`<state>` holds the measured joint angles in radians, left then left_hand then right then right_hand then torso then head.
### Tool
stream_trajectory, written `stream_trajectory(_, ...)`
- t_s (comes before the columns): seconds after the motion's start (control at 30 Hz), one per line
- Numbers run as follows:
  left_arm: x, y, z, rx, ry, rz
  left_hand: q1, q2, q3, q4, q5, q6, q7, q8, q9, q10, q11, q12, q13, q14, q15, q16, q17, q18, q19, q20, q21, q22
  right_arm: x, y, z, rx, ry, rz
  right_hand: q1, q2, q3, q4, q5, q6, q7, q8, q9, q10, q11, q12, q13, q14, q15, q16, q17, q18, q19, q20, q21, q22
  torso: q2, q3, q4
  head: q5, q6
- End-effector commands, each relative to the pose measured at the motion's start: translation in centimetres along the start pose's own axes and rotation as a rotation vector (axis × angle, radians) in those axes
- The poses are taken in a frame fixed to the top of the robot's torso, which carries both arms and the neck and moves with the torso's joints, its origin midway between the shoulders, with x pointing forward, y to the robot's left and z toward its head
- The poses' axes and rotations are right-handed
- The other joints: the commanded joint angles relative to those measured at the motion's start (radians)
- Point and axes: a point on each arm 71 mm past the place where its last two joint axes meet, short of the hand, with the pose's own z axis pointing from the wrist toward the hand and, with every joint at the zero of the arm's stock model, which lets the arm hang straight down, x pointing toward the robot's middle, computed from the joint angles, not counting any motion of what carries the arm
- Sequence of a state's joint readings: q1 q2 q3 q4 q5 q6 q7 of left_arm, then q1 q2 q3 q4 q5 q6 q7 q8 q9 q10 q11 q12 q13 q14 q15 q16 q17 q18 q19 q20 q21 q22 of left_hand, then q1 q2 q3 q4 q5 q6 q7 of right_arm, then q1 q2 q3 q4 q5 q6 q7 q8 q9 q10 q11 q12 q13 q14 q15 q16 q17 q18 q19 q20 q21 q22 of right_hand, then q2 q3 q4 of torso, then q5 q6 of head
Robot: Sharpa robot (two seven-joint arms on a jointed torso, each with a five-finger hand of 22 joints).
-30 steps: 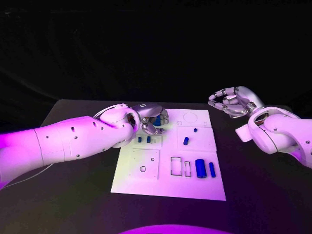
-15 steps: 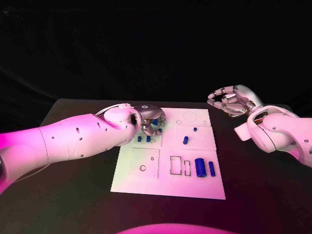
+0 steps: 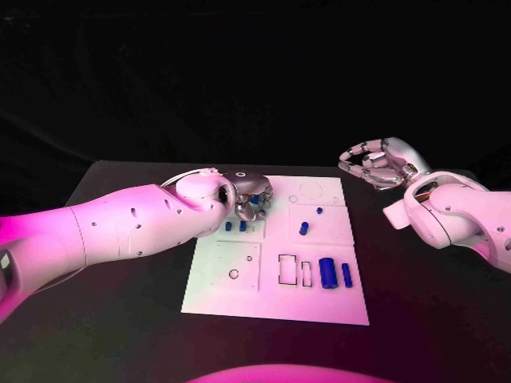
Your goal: Assemble the parts on the task board
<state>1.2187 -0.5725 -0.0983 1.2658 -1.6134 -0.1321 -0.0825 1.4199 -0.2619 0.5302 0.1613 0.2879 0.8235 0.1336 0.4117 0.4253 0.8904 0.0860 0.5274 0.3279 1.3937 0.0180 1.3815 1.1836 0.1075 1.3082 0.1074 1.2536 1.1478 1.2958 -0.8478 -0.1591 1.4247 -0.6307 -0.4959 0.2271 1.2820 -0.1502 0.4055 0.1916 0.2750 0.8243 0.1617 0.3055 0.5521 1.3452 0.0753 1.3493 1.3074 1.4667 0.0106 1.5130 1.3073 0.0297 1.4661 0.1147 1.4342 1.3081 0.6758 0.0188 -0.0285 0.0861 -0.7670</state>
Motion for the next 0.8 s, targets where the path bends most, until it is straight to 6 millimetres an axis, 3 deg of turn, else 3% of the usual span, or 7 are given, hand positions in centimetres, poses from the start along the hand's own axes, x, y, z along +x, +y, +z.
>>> stream_trajectory(0.03,0.10,-0.09,0.14,0.000,0.015,0.008,0.012,0.003,0.008,-0.001,-0.002,0.012,0.000,-0.005,-0.003,0.010,-0.002,-0.008,-0.005,0.007,-0.004,0.007,-0.001,-0.005,0.010,-0.001,0.005,0.002,0.17,0.15,0.01,-0.015,0.009,-0.007,-0.006,-0.001,0.003,0.003,0.003,-0.007,0.000,0.004,0.002,-0.004,0.001,-0.005,0.006,0.061,-0.007,-0.005,0.092,0.010,0.011,-0.005,-0.005,0.155,0.000,0.0001,0.0011,-0.001,0.000)
stream_trajectory(0.8,0.97,0.09,0.56,-0.012,0.058,-0.006,0.016,0.003,0.017,-0.007,-0.008,0.015,0.001,-0.018,-0.015,0.015,0.000,-0.024,-0.024,0.012,-0.004,0.013,-0.002,-0.009,0.018,-0.002,0.019,0.020,0.25,0.20,0.01,-0.016,0.011,-0.005,-0.006,-0.001,0.003,0.003,0.004,-0.007,0.000,0.004,0.002,-0.002,0.001,-0.003,0.008,0.061,-0.007,-0.004,0.092,0.009,0.012,-0.005,-0.004,0.156,-0.001,-0.0003,0.0007,-0.004,-0.007)
